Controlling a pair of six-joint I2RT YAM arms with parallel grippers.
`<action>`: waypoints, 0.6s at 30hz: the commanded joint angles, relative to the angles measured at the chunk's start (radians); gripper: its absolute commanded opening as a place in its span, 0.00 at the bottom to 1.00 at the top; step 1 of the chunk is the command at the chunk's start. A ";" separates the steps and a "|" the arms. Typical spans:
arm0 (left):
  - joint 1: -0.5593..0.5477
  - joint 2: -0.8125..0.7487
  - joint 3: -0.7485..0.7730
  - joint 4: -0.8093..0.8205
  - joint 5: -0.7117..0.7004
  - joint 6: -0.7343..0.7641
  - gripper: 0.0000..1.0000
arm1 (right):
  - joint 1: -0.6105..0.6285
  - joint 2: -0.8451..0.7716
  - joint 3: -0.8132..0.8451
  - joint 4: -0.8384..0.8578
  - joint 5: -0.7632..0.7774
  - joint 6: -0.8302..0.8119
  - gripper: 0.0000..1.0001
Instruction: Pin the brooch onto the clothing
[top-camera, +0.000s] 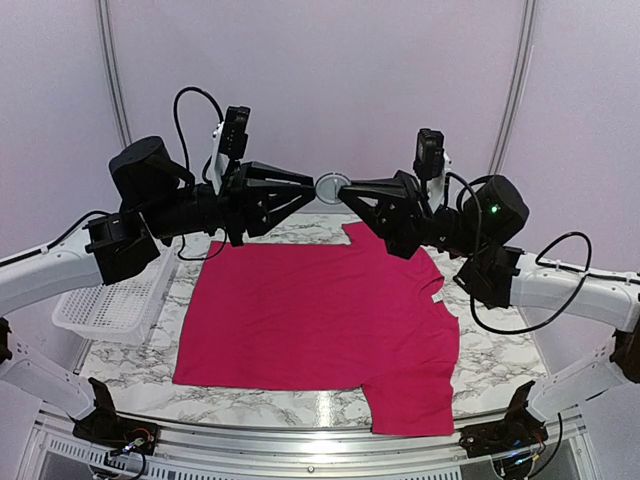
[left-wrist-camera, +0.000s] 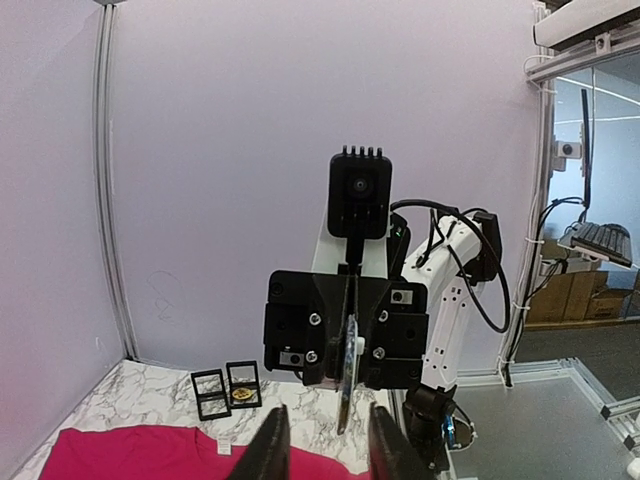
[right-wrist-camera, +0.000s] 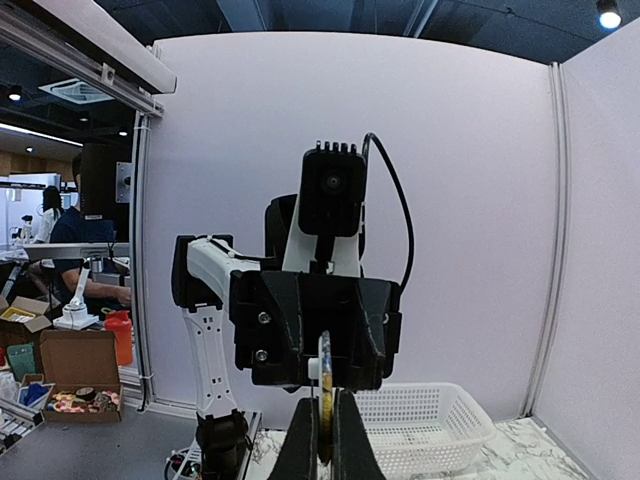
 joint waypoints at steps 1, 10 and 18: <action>-0.004 0.032 0.055 0.009 0.043 -0.023 0.35 | 0.005 -0.034 0.006 -0.001 -0.011 -0.005 0.00; -0.013 0.076 0.080 0.009 0.053 -0.038 0.11 | 0.005 -0.038 0.007 -0.036 -0.008 -0.029 0.00; -0.020 0.076 0.078 0.009 0.053 -0.024 0.05 | 0.004 -0.033 0.022 -0.088 -0.008 -0.059 0.00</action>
